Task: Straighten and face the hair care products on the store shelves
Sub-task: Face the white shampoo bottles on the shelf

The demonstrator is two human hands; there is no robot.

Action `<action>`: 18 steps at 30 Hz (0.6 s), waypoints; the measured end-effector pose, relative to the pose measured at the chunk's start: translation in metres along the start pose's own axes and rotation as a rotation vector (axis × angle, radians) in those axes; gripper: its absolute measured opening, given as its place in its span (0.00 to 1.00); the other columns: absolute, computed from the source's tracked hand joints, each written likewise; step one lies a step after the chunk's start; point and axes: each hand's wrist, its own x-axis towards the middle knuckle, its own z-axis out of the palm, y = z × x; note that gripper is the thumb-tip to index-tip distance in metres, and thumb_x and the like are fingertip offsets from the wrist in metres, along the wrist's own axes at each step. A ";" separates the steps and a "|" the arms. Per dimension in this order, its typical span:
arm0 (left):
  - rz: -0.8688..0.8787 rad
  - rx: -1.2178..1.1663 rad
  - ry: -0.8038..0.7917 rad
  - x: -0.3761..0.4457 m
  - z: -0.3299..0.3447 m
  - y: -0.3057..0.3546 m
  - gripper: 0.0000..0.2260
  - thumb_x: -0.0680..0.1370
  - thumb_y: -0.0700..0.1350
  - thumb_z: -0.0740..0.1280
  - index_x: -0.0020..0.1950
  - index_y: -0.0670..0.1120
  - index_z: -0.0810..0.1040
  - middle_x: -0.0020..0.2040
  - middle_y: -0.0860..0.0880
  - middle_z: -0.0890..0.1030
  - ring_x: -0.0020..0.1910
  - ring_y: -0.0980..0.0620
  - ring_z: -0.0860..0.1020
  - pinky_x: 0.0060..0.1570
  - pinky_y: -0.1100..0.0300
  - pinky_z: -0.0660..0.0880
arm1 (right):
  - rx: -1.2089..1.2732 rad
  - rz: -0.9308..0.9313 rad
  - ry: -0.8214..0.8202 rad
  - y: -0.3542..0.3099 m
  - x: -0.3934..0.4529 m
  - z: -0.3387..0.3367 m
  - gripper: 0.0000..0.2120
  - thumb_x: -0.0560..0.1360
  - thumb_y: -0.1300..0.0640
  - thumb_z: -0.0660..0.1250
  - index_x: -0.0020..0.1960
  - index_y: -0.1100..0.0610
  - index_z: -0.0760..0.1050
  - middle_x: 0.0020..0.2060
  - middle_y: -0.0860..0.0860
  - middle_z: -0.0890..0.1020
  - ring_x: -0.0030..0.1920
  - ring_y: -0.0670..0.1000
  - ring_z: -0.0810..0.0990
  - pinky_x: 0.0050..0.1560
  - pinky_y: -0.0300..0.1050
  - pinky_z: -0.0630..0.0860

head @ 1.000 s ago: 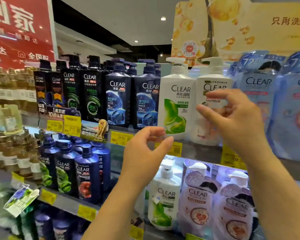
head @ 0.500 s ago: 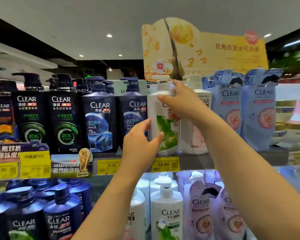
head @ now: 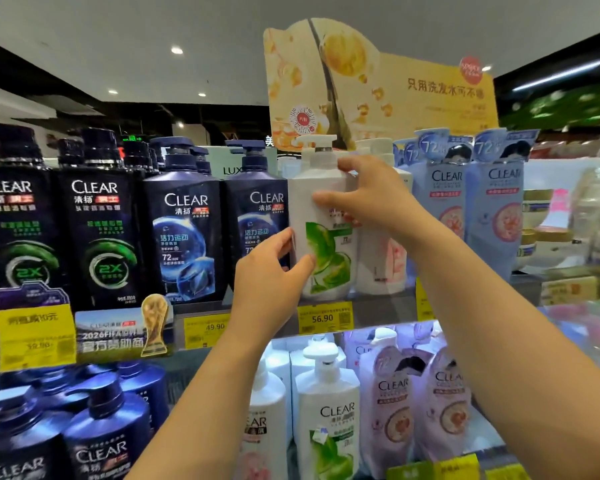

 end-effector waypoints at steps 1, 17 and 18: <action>0.000 -0.005 0.002 0.000 0.000 0.000 0.20 0.76 0.46 0.72 0.68 0.51 0.78 0.46 0.70 0.77 0.50 0.73 0.76 0.50 0.70 0.75 | 0.000 0.004 -0.002 0.001 -0.002 -0.001 0.23 0.71 0.49 0.78 0.62 0.57 0.79 0.49 0.45 0.78 0.48 0.48 0.80 0.40 0.43 0.81; -0.012 -0.144 0.035 -0.019 -0.015 0.001 0.10 0.75 0.55 0.73 0.56 0.59 0.81 0.44 0.64 0.85 0.44 0.66 0.82 0.42 0.72 0.76 | 0.104 -0.107 -0.140 -0.013 -0.042 -0.004 0.30 0.59 0.42 0.82 0.58 0.46 0.78 0.48 0.42 0.84 0.49 0.42 0.82 0.49 0.42 0.80; -0.015 -0.159 0.019 -0.022 -0.018 -0.001 0.13 0.75 0.52 0.73 0.60 0.57 0.81 0.47 0.63 0.85 0.47 0.66 0.82 0.44 0.72 0.76 | 0.129 -0.100 -0.115 -0.013 -0.044 -0.005 0.29 0.60 0.44 0.83 0.58 0.46 0.79 0.48 0.41 0.84 0.49 0.41 0.82 0.48 0.40 0.79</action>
